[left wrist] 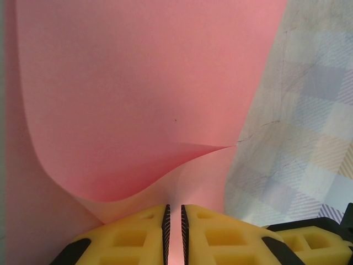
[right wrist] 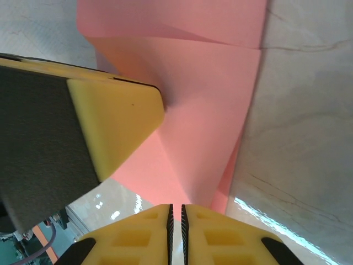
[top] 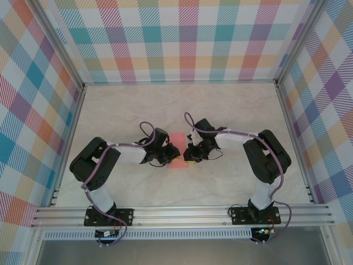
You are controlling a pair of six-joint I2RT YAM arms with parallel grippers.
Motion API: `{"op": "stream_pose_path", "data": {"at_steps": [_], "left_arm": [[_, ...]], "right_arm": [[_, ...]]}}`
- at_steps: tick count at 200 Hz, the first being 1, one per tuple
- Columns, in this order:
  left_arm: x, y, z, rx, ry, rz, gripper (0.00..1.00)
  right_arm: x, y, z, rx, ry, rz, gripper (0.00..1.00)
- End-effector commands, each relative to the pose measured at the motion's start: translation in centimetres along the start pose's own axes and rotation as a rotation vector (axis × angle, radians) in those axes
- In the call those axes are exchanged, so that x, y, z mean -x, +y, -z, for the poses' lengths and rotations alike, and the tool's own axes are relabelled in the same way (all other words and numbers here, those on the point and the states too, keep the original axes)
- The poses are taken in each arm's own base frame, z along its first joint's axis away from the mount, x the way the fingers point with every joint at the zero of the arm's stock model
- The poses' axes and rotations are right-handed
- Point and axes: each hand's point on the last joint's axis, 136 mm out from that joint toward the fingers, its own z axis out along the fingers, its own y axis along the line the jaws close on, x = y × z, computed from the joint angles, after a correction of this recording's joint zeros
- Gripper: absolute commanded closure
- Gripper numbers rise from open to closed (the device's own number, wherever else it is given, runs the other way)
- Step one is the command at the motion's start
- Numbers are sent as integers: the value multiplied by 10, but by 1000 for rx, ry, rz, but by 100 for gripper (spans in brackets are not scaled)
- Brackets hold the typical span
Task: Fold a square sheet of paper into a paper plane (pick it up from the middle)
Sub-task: Fold the triangle a second time at the center of the table.
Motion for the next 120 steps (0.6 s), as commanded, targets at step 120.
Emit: {"op": "stream_pose_path", "data": {"at_steps": [120], "left_arm": [[-2,5,9,31,-30,-1,83]], "right_arm": [[-24,-29,-24,-82,103,-31,86]]}}
